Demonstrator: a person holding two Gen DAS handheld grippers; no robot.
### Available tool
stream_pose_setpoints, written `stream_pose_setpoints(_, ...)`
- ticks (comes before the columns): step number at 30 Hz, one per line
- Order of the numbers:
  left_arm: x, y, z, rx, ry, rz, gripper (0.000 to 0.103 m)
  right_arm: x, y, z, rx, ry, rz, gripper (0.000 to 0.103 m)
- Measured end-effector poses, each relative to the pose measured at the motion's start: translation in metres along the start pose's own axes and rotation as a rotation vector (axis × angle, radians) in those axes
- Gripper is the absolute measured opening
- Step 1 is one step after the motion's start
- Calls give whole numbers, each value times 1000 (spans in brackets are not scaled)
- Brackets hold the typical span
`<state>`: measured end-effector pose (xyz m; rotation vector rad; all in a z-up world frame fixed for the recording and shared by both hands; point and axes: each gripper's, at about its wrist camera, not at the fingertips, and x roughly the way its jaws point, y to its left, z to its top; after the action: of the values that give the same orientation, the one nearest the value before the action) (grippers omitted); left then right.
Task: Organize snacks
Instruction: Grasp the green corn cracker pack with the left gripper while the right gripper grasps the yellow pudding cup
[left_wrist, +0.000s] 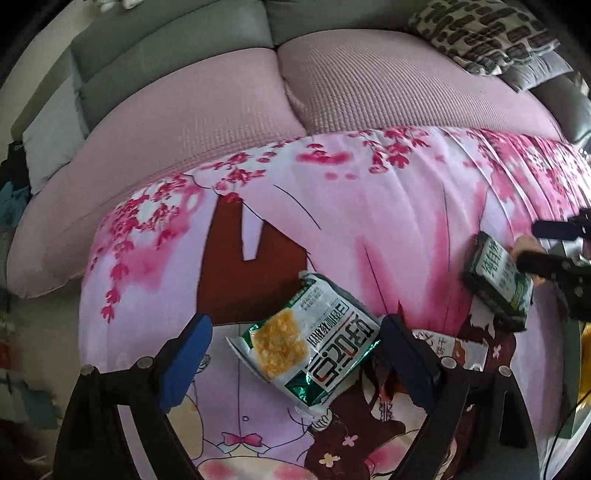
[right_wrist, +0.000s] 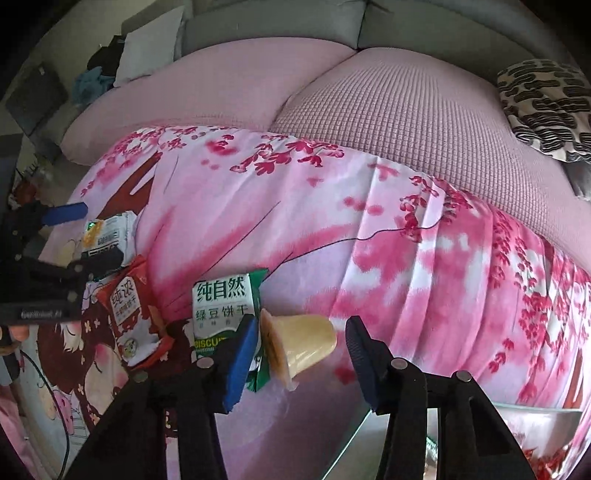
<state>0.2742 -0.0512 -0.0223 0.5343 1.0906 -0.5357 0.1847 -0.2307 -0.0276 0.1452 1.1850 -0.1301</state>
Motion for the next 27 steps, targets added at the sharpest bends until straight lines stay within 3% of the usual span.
stream_pose_setpoints(7, 4, 2, 3, -20, -5, -39, 76, 5, -5, 4, -21, 38, 23, 45)
stream_pose_setpoints(9, 5, 6, 3, -51, -10, -61, 66, 7, -6, 2, -25, 51, 32, 45)
stream_pose_setpoints(15, 0, 8, -4, -115, -29, -72, 60, 18, -5, 5, -22, 66, 49, 42)
stream_pose_setpoints(19, -5, 12, -12, -185, -50, -76, 55, 20, -6, 5, 10, 54, 58, 42)
stream_pose_setpoints(27, -19, 28, -30, -376, -107, -126, 35, 5, -10, -4, 76, -8, 62, 40)
